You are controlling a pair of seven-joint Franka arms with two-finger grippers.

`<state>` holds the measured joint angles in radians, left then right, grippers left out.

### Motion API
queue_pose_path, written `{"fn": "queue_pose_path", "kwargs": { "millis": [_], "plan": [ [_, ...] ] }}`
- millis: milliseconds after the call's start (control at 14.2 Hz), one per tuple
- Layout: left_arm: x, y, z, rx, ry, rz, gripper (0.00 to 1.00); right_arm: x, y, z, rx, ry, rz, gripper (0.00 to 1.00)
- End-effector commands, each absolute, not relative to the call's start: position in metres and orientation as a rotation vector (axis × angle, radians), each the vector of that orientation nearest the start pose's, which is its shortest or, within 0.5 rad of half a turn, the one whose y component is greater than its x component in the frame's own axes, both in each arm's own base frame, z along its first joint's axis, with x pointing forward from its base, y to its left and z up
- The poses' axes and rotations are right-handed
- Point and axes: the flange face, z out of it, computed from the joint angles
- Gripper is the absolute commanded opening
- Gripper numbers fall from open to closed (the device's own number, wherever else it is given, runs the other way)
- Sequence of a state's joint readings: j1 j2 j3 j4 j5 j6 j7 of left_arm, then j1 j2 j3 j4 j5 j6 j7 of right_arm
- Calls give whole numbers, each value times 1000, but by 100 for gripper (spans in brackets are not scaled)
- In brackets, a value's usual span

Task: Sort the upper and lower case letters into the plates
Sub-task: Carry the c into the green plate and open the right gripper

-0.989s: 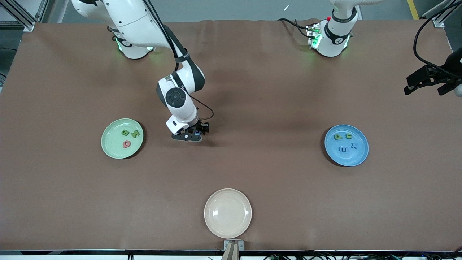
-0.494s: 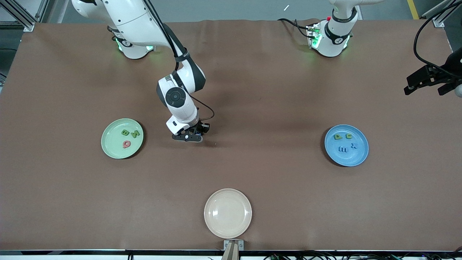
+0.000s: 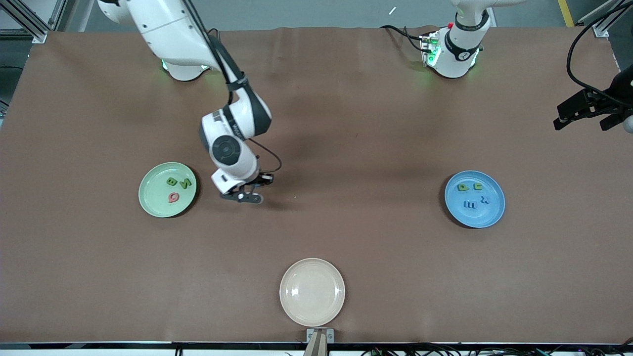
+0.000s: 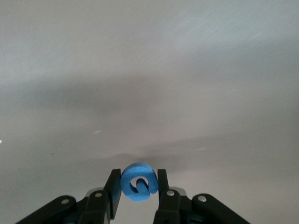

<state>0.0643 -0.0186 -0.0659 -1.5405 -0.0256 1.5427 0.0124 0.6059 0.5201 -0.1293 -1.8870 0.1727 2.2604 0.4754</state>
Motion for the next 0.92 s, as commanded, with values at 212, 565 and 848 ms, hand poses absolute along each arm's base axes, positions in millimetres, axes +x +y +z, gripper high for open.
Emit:
{"fn": "queue_pose_path", "kwargs": {
  "millis": [212,565,848],
  "plan": [
    [546,-6,653,-3172,25,-41,100,581,122,266,-3105,-164,379,1],
    [546,-7,657,-3172,27,-56,100,583,17,256,-3061,-331,401,1],
    [546,-7,657,-3172,27,-56,100,584,-16,248,-3058,-342,358,1]
  ]
}}
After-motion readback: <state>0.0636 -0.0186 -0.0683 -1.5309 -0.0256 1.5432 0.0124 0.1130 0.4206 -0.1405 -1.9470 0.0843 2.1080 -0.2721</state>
